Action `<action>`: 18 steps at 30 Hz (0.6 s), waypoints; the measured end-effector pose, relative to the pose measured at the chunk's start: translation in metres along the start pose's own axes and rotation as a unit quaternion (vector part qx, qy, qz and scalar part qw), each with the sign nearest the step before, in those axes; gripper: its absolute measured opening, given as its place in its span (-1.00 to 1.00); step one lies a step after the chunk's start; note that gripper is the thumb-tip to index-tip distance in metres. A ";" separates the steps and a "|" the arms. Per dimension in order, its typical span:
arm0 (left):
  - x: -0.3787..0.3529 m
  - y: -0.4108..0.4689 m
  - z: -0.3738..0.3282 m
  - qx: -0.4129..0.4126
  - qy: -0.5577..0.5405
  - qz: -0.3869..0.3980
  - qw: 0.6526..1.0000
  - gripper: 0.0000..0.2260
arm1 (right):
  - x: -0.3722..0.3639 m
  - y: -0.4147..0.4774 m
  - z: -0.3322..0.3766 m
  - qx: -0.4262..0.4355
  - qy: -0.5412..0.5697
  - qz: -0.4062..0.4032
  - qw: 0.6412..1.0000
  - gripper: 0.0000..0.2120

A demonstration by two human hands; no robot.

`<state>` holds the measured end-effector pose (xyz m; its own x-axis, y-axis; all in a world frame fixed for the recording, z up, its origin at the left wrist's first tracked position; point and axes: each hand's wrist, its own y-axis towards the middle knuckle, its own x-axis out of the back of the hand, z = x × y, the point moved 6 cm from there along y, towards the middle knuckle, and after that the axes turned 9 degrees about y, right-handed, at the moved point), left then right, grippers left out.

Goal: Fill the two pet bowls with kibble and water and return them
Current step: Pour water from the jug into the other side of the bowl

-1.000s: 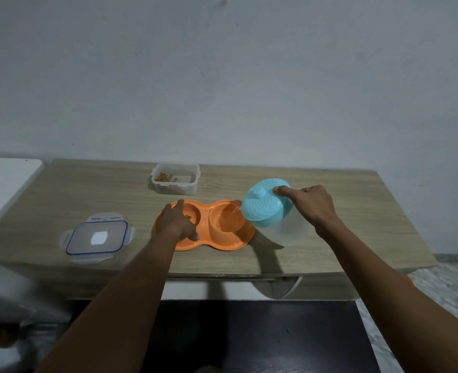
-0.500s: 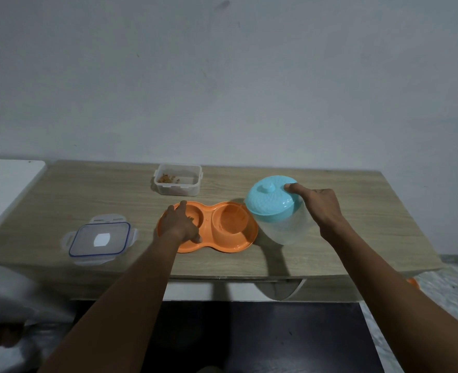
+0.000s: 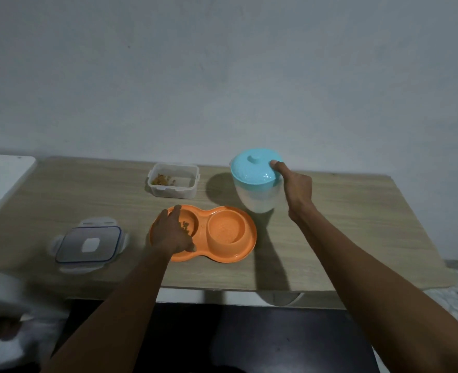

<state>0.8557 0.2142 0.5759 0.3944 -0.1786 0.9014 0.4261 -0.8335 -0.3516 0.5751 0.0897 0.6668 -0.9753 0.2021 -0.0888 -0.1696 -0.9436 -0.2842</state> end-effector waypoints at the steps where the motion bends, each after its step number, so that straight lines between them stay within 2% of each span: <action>1: 0.000 0.001 0.001 -0.002 -0.003 -0.003 1.000 0.16 | -0.006 0.006 -0.004 -0.006 0.003 0.003 1.000 -0.55; 10: -0.002 0.004 0.001 -0.013 -0.025 -0.011 1.000 0.17 | -0.048 0.049 -0.031 -0.051 0.014 0.030 0.998 -0.67; 15: -0.002 0.005 0.004 -0.024 -0.032 -0.023 0.999 0.17 | -0.058 0.059 -0.033 -0.032 0.022 0.040 0.998 -0.68; 18: -0.001 0.004 0.005 -0.030 -0.026 -0.031 0.999 0.17 | -0.061 0.058 -0.034 0.010 0.009 0.034 0.999 -0.61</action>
<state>0.8606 0.2134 0.5721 0.4108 -0.1008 0.9061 0.4015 -0.8723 -0.2791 0.6292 0.0320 0.6231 -0.9821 0.1417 -0.1241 -0.1061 -0.9606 -0.2571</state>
